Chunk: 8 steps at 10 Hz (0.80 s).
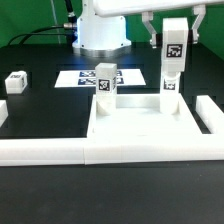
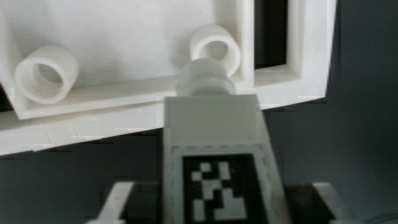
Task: Assemble square table
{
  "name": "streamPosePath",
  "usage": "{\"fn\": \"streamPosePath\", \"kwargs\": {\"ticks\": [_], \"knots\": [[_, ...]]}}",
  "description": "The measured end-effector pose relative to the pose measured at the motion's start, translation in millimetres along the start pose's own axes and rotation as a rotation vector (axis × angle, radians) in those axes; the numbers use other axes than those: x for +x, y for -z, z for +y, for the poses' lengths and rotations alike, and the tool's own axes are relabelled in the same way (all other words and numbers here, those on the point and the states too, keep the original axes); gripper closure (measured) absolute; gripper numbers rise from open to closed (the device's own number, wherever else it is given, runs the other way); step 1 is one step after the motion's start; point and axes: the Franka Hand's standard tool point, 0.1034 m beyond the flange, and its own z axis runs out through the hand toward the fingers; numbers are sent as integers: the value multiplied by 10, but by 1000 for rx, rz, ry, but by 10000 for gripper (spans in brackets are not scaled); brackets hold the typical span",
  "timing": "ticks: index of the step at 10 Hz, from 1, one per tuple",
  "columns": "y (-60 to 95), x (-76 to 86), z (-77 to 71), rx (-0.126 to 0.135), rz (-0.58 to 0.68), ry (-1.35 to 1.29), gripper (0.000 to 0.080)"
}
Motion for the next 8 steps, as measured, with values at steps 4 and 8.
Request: {"fn": "streamPosePath", "kwargs": {"ticks": [4,8], "knots": [[-233,-218,-117,13,215,46,509],[-377,-253,-186,4,235,82,509]]}}
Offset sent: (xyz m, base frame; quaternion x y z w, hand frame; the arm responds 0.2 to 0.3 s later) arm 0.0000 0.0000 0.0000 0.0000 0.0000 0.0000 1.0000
